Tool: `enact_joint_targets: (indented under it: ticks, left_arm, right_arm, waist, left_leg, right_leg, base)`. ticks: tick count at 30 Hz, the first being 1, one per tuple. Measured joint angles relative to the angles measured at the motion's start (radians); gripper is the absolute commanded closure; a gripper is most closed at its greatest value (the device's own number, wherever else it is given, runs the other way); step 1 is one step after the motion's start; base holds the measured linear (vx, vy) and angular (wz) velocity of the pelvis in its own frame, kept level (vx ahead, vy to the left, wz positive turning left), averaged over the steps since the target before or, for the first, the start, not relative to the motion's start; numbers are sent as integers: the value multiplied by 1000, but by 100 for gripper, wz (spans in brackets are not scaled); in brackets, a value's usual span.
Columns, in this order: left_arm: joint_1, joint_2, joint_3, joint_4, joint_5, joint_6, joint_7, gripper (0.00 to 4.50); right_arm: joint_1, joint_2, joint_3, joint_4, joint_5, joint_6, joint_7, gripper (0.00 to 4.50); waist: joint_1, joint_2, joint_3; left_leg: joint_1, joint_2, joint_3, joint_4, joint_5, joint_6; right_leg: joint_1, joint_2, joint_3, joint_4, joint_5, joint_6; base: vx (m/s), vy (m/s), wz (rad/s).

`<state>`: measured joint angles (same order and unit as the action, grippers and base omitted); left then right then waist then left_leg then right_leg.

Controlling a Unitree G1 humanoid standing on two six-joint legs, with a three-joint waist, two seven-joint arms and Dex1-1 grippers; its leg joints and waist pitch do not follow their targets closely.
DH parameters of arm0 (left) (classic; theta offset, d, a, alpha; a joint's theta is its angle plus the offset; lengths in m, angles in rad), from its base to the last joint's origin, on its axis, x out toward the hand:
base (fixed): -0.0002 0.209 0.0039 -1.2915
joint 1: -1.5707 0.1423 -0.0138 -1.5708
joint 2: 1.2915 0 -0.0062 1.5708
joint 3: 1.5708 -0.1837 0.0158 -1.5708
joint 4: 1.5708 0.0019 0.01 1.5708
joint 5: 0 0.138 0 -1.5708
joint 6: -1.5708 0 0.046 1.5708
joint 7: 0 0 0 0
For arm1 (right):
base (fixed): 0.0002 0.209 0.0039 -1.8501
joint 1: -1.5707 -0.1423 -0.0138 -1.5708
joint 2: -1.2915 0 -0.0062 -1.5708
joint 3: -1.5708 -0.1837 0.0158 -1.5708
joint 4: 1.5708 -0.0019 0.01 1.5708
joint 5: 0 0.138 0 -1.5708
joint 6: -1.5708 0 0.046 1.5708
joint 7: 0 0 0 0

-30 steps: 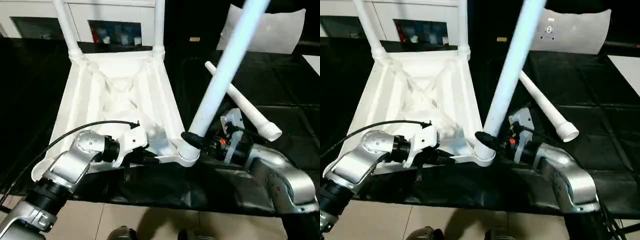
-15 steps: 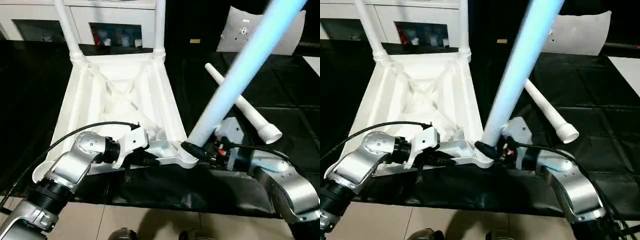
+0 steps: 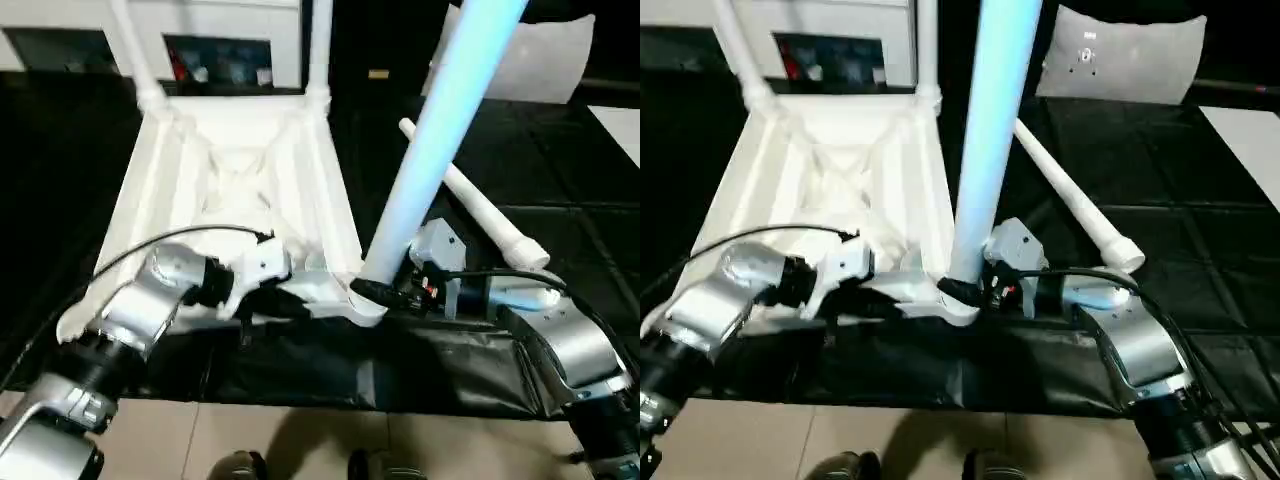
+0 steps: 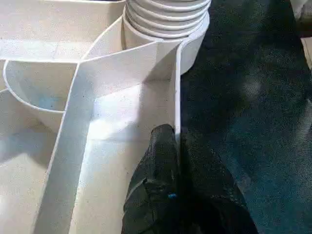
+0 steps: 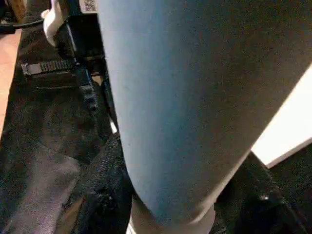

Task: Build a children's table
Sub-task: Insert table leg to table base

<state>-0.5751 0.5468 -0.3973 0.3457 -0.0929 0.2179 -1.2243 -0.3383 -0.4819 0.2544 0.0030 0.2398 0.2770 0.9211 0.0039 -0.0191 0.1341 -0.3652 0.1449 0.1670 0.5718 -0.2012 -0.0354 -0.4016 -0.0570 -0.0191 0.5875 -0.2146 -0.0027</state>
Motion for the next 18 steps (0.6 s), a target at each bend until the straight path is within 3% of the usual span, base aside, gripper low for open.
enact_joint_targets:
  ticks: [2,8,11,14,15,18]
  left_arm:
    - [-3,7,0,0,0,0,-2,450]
    - [63,54,51,-81,-2,24,22,450]
    - [152,72,105,-201,-4,97,87,450]
    - [294,60,179,-418,0,246,215,450]
    - [322,43,186,-476,1,293,256,450]
    - [359,-17,185,-560,6,379,345,450]
  right_arm:
    - [-4,10,0,5,-7,-6,0,260]
    - [-9,81,8,40,-17,-42,-39,260]
    - [-5,122,19,41,-21,-44,-101,260]
    - [0,198,24,40,-43,-38,-209,260]
    - [4,213,18,41,-47,-38,-243,260]
    - [-10,239,2,53,-64,-26,-309,260]
  waist:
    - [-1,0,0]
    - [-20,-4,5]
    - [-29,-1,10]
    - [-47,4,14]
    - [-52,9,17]
    - [-54,9,18]
  left_leg:
    - [-2,0,1,-7,0,0]
    - [-1,0,3,-8,0,0]
    - [-1,0,2,-8,0,0]
    - [-2,0,-2,-7,0,0]
    - [-2,0,-6,-6,0,0]
    - [0,0,-7,-6,0,0]
  right_leg:
    - [4,0,-1,-11,0,0]
    - [-2,0,-1,-11,2,-3]
    - [-5,0,-2,-11,1,-3]
    - [-13,-2,-11,-12,-12,-12]
    - [-14,-3,-18,-14,-20,-14]
    - [-14,-3,-20,-20,-20,-15]
  base:
    - [0,0,0]
    - [0,0,0]
    - [-7,3,-7]
    - [-16,23,-29]
    - [4,43,-27]
    - [1,14,-9]
